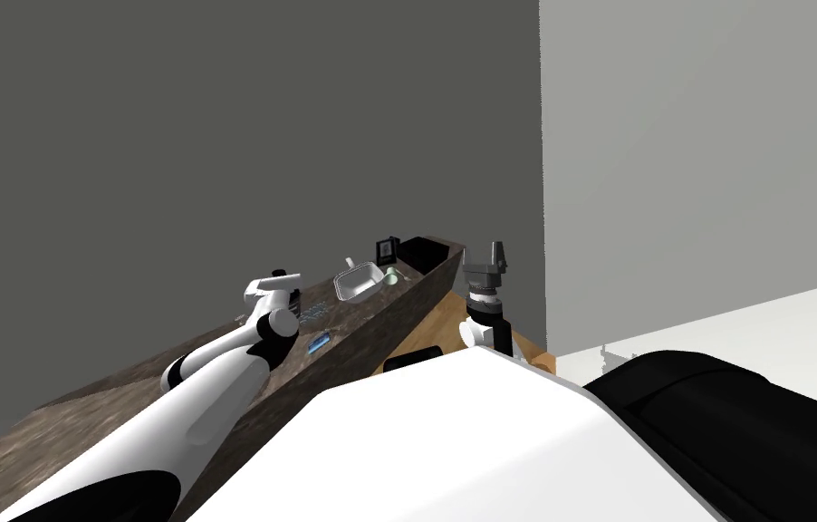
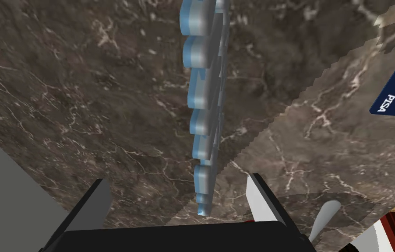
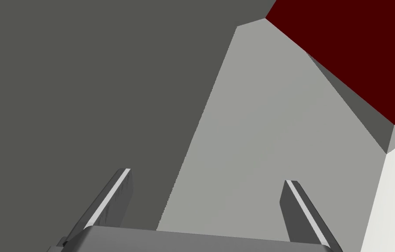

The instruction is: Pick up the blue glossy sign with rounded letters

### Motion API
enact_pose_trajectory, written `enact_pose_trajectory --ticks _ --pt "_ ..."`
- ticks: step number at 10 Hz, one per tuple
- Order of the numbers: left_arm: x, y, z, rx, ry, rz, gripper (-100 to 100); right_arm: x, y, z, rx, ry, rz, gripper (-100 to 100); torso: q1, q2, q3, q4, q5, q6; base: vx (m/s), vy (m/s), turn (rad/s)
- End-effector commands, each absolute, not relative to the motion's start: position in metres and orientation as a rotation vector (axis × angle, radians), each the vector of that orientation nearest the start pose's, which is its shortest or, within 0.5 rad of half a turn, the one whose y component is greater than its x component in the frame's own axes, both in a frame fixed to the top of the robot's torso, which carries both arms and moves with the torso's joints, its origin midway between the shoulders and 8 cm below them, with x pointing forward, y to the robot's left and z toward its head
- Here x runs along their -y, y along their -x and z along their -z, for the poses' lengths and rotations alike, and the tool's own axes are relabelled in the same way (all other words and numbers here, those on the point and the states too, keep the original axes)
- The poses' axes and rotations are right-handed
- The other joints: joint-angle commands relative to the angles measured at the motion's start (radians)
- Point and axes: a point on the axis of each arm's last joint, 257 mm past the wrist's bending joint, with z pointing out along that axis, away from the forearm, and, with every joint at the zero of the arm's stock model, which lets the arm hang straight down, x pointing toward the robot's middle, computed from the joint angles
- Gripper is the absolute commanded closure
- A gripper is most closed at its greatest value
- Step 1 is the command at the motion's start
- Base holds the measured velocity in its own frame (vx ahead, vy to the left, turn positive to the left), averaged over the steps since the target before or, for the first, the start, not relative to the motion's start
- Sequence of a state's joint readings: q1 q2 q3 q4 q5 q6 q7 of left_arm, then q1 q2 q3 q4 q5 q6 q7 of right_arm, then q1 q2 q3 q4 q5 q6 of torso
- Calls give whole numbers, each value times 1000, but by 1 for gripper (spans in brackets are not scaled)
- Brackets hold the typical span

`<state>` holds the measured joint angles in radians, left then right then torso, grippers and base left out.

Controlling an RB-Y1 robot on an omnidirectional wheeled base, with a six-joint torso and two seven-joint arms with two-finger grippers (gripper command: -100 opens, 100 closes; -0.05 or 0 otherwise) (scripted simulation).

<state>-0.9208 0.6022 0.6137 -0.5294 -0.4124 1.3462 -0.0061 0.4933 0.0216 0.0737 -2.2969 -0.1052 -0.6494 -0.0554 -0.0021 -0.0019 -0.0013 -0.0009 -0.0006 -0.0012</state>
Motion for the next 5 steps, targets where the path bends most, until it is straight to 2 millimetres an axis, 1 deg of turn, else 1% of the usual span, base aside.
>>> enact_pose_trajectory --ticks 1,2,3,4,5 --pt "-587 -445 273 -1400 2386 -300 -100 270 -314 -59 -385 -628 -1523 0 0 0 0 0 0 0 38 -42 -58" --pt "-587 -445 273 -1400 2387 -301 -100 270 -314 -59 -385 -628 -1523 0 -1 0 0 0 0 0 36 -29 -31" --pt "-583 -436 274 -1411 2424 -328 -100 270 -314 -59 -385 -628 -1523 0 0 1 0 0 0 0 47 -22 -62" --pt "-583 -436 274 -1411 2424 -328 -100 270 -314 -59 -385 -628 -1523 0 0 0 0 0 0 0 39 -18 -29" --pt "-579 -428 275 -1423 2456 -351 -100 270 -314 -59 -385 -628 -1523 0 1 1 0 0 0 0 40 -34 -52"
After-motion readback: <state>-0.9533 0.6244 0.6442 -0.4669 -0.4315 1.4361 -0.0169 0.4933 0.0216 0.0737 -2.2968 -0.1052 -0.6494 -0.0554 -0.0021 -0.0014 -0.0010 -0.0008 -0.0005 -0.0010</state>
